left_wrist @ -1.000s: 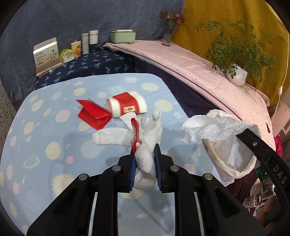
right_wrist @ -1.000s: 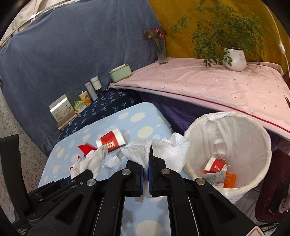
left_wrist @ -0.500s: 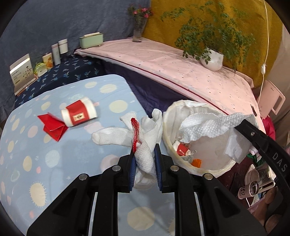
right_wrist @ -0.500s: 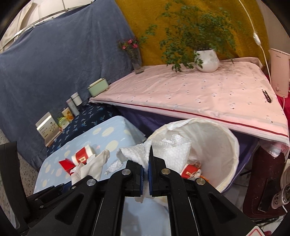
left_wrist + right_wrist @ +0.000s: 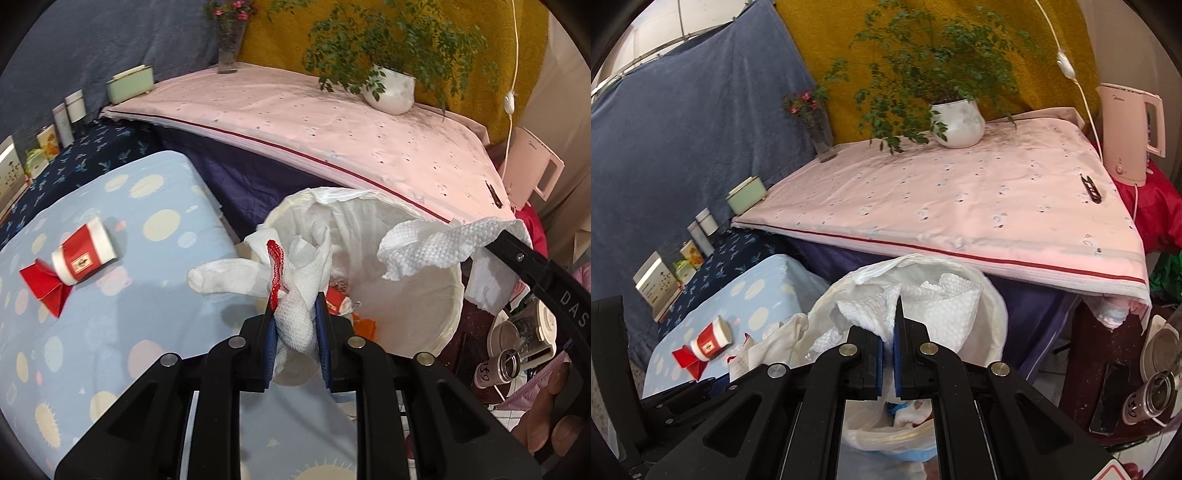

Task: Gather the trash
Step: 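Carry the wipe and sock over the bin and open both grippers, then move both open grippers back over the table toward the red cup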

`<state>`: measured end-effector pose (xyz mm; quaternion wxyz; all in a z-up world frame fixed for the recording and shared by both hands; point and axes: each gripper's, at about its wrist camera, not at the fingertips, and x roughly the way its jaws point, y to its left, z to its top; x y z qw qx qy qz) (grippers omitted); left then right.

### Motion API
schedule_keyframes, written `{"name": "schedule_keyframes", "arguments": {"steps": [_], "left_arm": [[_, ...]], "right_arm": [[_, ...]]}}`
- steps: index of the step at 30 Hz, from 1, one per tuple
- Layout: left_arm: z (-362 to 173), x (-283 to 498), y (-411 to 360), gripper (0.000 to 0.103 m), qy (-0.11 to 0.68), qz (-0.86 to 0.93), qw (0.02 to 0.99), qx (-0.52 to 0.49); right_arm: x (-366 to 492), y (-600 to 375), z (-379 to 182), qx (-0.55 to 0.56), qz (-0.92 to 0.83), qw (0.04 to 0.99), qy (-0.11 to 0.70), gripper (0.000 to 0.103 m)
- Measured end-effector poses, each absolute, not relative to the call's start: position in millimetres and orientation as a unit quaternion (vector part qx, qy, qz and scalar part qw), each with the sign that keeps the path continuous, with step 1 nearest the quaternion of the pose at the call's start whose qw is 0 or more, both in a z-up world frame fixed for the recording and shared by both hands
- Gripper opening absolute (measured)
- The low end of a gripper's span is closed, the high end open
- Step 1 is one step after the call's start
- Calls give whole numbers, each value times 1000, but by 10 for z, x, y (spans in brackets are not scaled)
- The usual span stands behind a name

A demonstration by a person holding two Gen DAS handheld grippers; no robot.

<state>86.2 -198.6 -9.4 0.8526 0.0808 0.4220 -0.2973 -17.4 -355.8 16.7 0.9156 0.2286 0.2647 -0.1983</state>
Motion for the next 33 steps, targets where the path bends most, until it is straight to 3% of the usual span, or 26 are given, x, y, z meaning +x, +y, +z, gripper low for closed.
{"name": "schedule_keyframes", "arguments": {"steps": [3,5,8,13,21,26,33], "left_arm": [[-128,893,-2116,23,424,-301,850,85],[-144,925,-2163,35,426,-294,851,88],[-141,966,-2189,44,424,-290,853,85],[-144,1025,-2110,52,423,-275,860,80],[-172,1109,-1883,56,430,-246,866,64],[-181,1113,-1784,58,430,-237,869,60],[-174,1091,-1625,58,431,-227,872,50]], "right_arm": [[-168,-3655,134,230,-206,913,268,4],[-151,-3688,105,231,-207,911,272,4],[-100,-3712,67,229,-205,910,278,4],[2,-3693,17,230,-198,909,285,5],[133,-3595,-17,230,-193,909,290,12],[144,-3525,13,226,-195,911,283,40],[152,-3413,68,218,-190,915,282,40]]}}
